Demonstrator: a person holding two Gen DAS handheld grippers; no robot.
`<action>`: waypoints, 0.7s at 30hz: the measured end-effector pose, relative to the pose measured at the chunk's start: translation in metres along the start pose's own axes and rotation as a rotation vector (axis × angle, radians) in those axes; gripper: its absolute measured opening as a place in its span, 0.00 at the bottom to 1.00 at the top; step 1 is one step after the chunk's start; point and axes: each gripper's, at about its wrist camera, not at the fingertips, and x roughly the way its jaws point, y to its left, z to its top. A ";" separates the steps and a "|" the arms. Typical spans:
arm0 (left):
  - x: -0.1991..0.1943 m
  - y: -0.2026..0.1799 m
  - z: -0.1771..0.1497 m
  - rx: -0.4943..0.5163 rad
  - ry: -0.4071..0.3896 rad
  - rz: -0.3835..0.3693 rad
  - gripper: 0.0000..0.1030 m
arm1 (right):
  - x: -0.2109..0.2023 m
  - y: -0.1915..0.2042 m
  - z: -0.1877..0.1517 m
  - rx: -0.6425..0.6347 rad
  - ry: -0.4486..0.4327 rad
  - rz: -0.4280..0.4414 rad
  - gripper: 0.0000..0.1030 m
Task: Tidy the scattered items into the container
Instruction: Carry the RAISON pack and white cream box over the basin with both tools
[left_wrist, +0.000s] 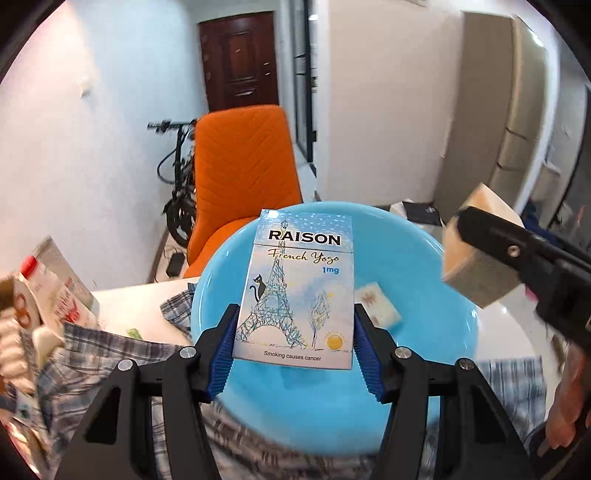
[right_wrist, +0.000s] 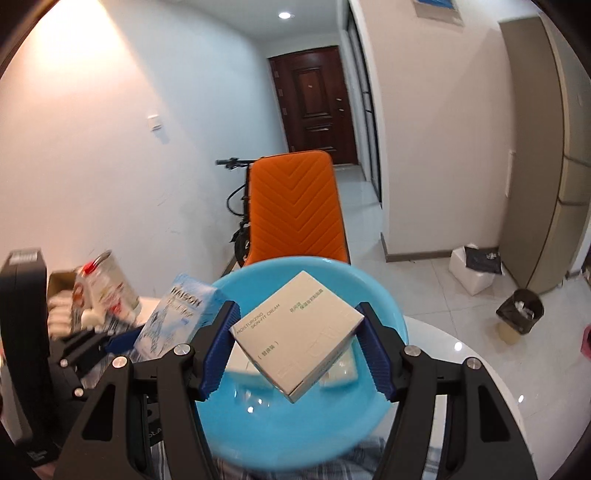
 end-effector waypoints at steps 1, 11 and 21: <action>0.008 0.004 0.002 -0.011 0.014 -0.001 0.59 | 0.008 -0.004 0.003 0.021 0.005 -0.009 0.61; 0.079 0.016 0.000 -0.030 0.121 -0.021 0.59 | 0.077 -0.024 -0.006 0.054 0.120 -0.018 0.61; 0.090 0.017 -0.001 -0.027 0.128 -0.006 0.59 | 0.089 -0.023 -0.007 0.010 0.149 -0.028 0.61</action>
